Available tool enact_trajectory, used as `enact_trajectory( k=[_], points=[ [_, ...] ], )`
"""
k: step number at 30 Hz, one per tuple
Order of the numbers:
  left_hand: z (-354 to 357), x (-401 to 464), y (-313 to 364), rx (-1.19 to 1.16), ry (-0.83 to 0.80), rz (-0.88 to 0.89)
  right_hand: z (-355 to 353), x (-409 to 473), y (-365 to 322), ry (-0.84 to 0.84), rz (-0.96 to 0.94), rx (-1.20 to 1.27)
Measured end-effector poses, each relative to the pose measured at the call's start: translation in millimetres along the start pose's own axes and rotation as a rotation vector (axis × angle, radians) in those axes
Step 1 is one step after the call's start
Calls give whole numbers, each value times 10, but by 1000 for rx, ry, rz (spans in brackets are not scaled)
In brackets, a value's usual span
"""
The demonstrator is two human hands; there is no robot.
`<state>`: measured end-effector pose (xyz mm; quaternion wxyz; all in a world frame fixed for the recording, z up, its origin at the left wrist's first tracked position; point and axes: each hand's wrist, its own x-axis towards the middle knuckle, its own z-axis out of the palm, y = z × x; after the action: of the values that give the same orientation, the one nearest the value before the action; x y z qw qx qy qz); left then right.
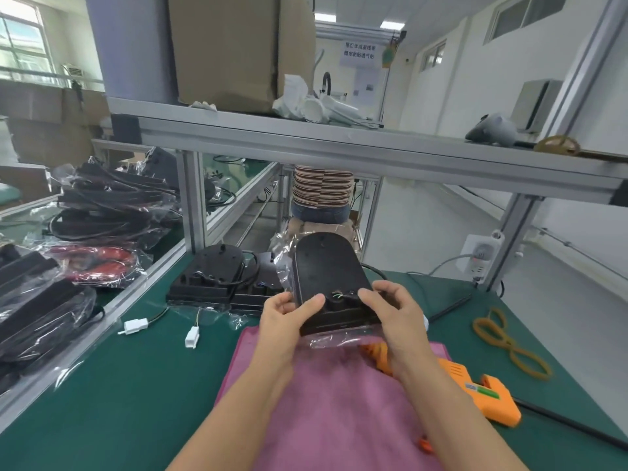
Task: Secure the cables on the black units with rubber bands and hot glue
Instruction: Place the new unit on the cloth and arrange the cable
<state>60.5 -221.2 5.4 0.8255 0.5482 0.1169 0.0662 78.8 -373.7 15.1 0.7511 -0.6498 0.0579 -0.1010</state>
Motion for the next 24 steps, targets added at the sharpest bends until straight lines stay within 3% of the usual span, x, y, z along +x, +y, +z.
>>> enact_trajectory(
  k=[3,5,14,24],
  points=[
    [-113,-202,10,-52,-247,-77,-133,-304,52,-60,7,20],
    [-165,-327,-29,21,-314,-106,-203,-512,84,-102,-23,7],
    [-461,-807,-280,178,-292,-169,-470,-1102,231,-221,-104,-225],
    [-636,-943,-300,326,-326,-242,-585,-1112,151,-380,-158,-147]
  ],
)
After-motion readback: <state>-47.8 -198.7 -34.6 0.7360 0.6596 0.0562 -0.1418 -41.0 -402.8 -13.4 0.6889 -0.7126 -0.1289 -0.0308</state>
